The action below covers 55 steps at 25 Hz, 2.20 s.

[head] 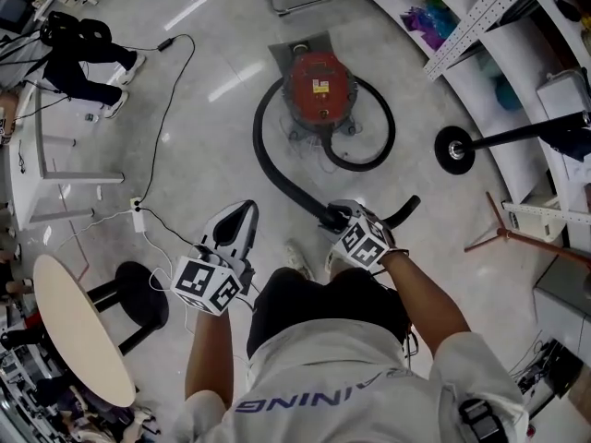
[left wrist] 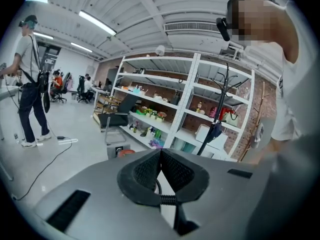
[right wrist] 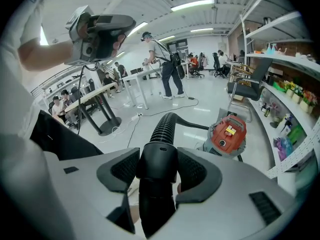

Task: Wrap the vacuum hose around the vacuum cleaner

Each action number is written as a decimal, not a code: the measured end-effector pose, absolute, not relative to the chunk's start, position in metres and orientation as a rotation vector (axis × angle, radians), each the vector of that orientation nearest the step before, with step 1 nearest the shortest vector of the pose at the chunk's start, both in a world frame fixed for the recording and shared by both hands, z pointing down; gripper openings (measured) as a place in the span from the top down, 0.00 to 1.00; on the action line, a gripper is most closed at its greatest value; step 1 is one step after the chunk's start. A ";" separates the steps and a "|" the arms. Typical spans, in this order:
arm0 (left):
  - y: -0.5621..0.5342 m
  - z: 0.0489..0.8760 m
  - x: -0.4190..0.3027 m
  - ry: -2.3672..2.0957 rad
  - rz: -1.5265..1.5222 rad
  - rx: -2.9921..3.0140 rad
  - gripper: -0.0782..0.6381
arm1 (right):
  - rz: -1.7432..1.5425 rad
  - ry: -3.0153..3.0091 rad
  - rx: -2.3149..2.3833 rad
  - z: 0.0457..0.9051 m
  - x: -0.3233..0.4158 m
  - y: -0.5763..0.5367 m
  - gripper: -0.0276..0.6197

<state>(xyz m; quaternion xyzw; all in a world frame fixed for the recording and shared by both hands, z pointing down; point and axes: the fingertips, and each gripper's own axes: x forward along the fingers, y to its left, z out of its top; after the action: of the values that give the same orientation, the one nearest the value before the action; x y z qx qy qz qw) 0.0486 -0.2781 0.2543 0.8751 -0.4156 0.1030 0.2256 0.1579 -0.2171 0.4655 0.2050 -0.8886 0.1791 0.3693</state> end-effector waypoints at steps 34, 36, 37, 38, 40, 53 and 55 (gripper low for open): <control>-0.259 0.551 0.060 -1.042 0.446 2.426 0.87 | 0.226 -2.293 0.439 0.704 0.203 -0.199 0.58; -0.261 0.590 0.057 -1.042 0.455 2.424 0.87 | 0.223 -2.306 0.432 0.740 0.205 -0.204 0.58; -0.261 0.610 0.055 -1.042 0.458 2.419 0.87 | 0.229 -2.310 0.427 0.758 0.207 -0.205 0.58; -0.261 0.630 0.051 -1.043 0.458 2.414 0.87 | 0.230 -2.313 0.421 0.776 0.208 -0.207 0.58; -0.264 0.670 0.043 -1.049 0.459 2.412 0.87 | 0.215 -2.314 0.409 0.813 0.211 -0.212 0.58; -0.290 0.876 0.038 -1.004 0.425 2.426 0.87 | 0.082 -2.312 0.243 1.032 0.220 -0.210 0.58; -0.295 0.897 0.037 -1.002 0.431 2.432 0.87 | 0.082 -2.290 0.232 1.063 0.229 -0.212 0.58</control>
<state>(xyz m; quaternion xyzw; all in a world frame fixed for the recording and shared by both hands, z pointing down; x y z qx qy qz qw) 0.0370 -0.2946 0.8974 0.8866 -0.3655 0.1571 0.2359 0.2287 -0.2116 1.0630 0.0920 -0.9082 0.0327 0.4070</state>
